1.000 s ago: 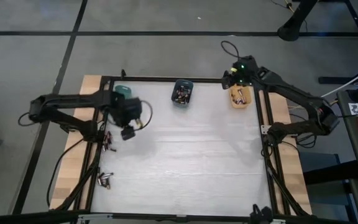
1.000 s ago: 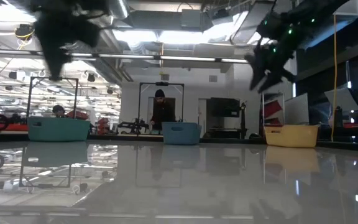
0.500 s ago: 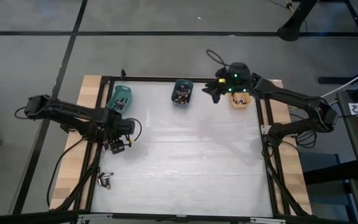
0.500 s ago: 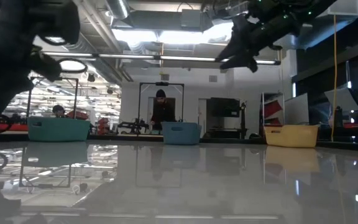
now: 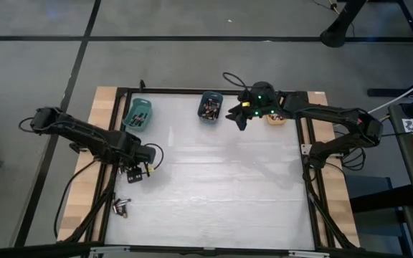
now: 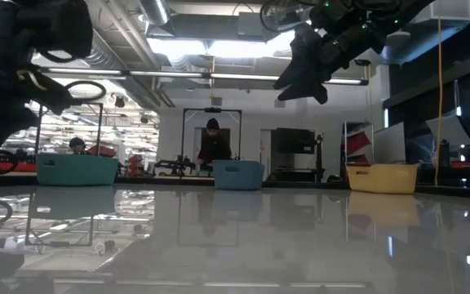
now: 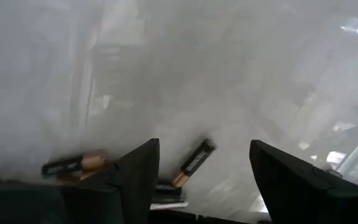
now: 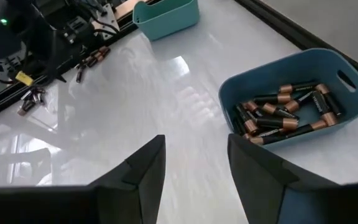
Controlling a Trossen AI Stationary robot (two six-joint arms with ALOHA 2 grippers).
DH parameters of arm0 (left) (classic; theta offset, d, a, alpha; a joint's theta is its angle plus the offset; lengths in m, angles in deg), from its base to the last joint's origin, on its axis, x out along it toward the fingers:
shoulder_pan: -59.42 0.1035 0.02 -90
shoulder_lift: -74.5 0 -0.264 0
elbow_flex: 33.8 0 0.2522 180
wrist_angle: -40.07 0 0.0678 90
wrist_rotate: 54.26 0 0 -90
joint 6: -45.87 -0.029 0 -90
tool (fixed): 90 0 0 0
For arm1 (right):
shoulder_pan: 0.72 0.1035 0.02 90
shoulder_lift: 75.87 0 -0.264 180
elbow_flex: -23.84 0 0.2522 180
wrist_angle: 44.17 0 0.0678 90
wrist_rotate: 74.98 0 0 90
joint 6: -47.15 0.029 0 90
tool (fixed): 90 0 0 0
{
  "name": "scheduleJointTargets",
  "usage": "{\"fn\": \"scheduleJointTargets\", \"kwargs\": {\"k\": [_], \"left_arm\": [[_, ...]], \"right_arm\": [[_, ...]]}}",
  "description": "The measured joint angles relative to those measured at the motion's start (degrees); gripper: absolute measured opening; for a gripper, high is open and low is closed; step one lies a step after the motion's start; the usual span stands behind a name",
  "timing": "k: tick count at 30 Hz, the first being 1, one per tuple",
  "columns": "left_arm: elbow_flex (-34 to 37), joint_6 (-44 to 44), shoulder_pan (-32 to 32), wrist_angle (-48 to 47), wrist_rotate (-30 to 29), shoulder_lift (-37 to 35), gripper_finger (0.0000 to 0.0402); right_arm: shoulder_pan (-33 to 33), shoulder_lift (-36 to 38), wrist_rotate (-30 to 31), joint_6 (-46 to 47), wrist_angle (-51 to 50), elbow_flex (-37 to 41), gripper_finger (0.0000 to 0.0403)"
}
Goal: Sort batteries
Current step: Put the silver battery into the yellow bin
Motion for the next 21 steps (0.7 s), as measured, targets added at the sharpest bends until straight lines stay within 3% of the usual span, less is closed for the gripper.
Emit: {"fn": "scheduleJointTargets", "kwargs": {"k": [6,13,21], "left_arm": [[-0.48,-5.08,-2.63,3.05,-0.08,0.31,0.0239],[-7.94,-5.27,-5.06,7.66,-2.12,1.22,0.0239],[-10.29,5.89,-17.2,6.15,4.17,3.32,0.0239]], "right_arm": [[-0.19,0.0,0.07,-0.15,0.36,0.0,0.0175],[-0.17,0.0,2.95,-0.36,0.38,0.0,0.0175],[-0.17,0.0,3.03,-0.84,0.36,0.02,0.0175]]}}
